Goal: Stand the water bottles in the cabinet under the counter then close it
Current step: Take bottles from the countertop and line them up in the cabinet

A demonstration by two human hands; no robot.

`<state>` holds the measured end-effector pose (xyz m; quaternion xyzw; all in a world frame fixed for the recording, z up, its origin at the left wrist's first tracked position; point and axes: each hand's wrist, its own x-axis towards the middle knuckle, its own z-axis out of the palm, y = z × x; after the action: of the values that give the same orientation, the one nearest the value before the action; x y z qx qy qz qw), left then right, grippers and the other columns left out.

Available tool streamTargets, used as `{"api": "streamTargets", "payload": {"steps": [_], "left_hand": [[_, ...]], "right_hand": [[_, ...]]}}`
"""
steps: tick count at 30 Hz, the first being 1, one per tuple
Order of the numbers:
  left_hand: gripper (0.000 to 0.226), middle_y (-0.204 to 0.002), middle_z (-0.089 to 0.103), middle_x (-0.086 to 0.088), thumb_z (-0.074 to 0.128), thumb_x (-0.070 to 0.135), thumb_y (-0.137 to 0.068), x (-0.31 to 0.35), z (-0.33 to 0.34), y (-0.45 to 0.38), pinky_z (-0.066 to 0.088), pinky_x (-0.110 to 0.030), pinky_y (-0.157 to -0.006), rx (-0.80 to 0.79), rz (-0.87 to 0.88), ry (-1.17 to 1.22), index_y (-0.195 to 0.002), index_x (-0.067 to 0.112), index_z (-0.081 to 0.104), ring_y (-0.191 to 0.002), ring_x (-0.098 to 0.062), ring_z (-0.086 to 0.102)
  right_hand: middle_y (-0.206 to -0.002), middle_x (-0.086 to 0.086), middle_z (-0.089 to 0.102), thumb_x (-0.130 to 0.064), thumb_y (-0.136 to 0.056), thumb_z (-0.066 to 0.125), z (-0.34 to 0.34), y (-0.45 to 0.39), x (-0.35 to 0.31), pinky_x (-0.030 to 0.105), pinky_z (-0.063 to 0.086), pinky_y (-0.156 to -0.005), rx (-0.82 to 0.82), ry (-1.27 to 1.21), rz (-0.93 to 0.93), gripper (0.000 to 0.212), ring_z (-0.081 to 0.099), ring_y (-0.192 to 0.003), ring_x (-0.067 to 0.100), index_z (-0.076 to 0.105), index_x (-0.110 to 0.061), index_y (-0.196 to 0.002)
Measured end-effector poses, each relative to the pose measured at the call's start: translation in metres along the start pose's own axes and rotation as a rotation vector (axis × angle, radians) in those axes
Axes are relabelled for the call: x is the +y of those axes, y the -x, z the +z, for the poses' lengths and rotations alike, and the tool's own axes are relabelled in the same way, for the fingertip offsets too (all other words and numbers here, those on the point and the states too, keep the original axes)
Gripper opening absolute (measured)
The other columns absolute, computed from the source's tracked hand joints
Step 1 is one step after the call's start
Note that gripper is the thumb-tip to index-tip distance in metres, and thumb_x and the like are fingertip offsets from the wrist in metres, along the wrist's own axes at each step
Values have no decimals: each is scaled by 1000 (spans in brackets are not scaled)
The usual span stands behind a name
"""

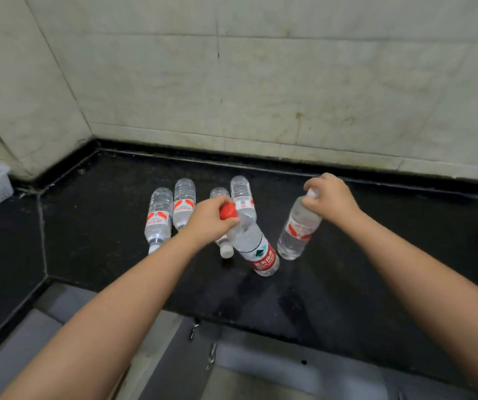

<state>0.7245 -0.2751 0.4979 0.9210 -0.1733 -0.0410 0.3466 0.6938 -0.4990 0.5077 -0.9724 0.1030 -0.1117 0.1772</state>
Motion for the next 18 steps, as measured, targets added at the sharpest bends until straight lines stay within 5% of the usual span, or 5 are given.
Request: {"api": "streamTargets", "payload": {"steps": [7, 18], "left_hand": [[35, -124, 59, -12, 59, 19, -88, 38, 5, -13, 44, -35, -95, -133, 127, -280, -121, 10, 54, -113, -26, 54], [33, -115, 61, -14, 60, 25, -89, 60, 22, 9, 43, -35, -89, -187, 250, -436, -118, 10, 55, -109, -28, 54]], "right_hand": [[-111, 15, 56, -25, -84, 63, -27, 10, 11, 31, 44, -84, -232, 135, 26, 36, 54, -110, 31, 59, -11, -117], [-120, 13, 56, -21, -88, 58, -38, 61, 7, 34, 47, -89, -188, 174, 15, 32, 56, -110, 30, 58, -16, -120]]}}
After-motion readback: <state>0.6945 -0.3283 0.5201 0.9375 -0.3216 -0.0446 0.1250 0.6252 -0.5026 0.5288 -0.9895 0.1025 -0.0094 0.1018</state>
